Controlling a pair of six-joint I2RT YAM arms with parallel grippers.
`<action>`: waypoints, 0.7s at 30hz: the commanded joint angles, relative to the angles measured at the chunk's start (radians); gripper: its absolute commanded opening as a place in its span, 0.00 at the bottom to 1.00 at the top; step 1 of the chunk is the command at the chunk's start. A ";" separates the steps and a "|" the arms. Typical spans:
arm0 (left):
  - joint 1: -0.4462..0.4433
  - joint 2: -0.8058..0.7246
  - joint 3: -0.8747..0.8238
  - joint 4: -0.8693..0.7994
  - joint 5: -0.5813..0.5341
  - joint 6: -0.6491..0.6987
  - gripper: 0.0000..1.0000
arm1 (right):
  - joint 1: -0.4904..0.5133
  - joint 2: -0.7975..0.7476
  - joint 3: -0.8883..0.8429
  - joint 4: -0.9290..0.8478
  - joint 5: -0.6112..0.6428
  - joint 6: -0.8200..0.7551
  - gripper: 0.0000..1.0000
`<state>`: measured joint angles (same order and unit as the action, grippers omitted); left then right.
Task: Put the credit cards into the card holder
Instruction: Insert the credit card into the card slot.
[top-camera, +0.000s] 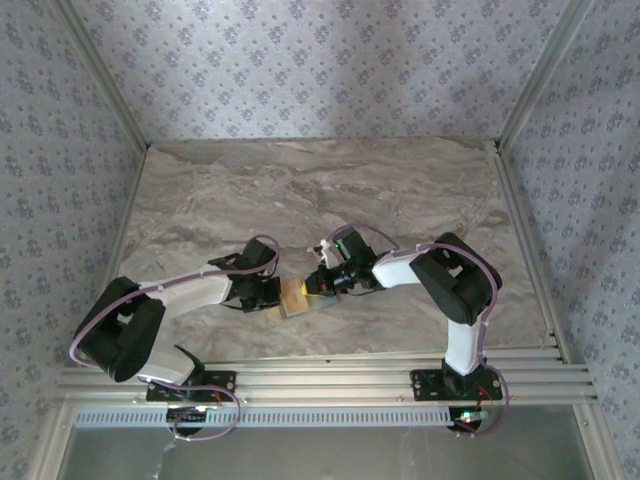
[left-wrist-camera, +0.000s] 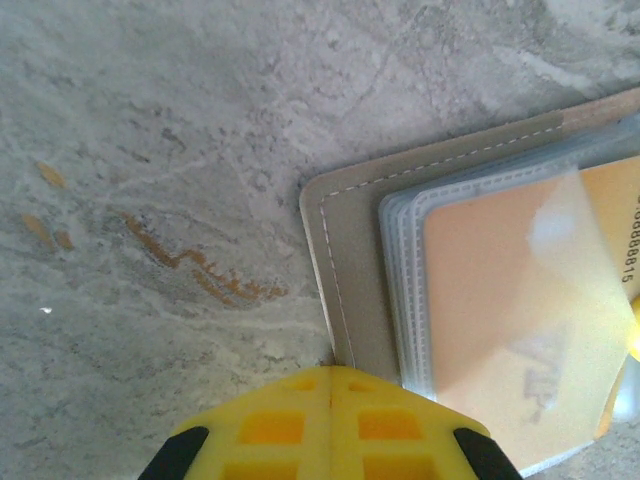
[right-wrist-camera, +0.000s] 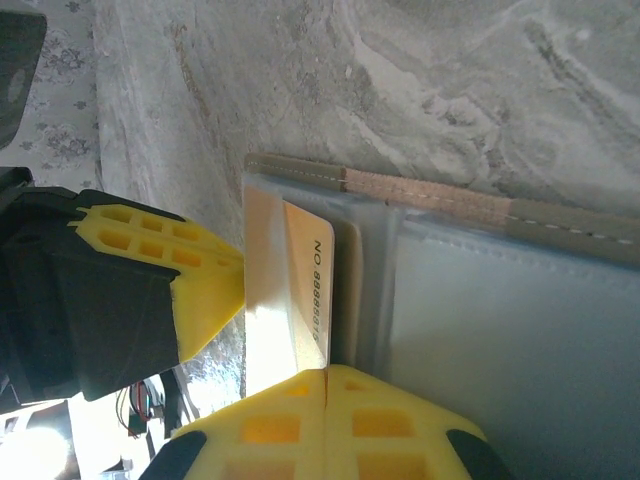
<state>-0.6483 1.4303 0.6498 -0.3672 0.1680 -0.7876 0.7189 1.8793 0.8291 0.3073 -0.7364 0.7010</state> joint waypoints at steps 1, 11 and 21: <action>-0.019 0.052 0.012 0.060 0.016 -0.011 0.00 | 0.020 0.008 -0.008 0.018 0.011 0.015 0.00; -0.020 0.053 0.010 0.051 0.000 -0.007 0.00 | 0.018 -0.022 0.005 -0.052 0.025 -0.022 0.06; -0.014 0.045 -0.006 0.048 -0.006 -0.007 0.00 | 0.012 -0.073 0.036 -0.156 0.055 -0.063 0.27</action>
<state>-0.6491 1.4403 0.6613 -0.3809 0.1658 -0.7876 0.7258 1.8374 0.8410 0.2188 -0.7017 0.6624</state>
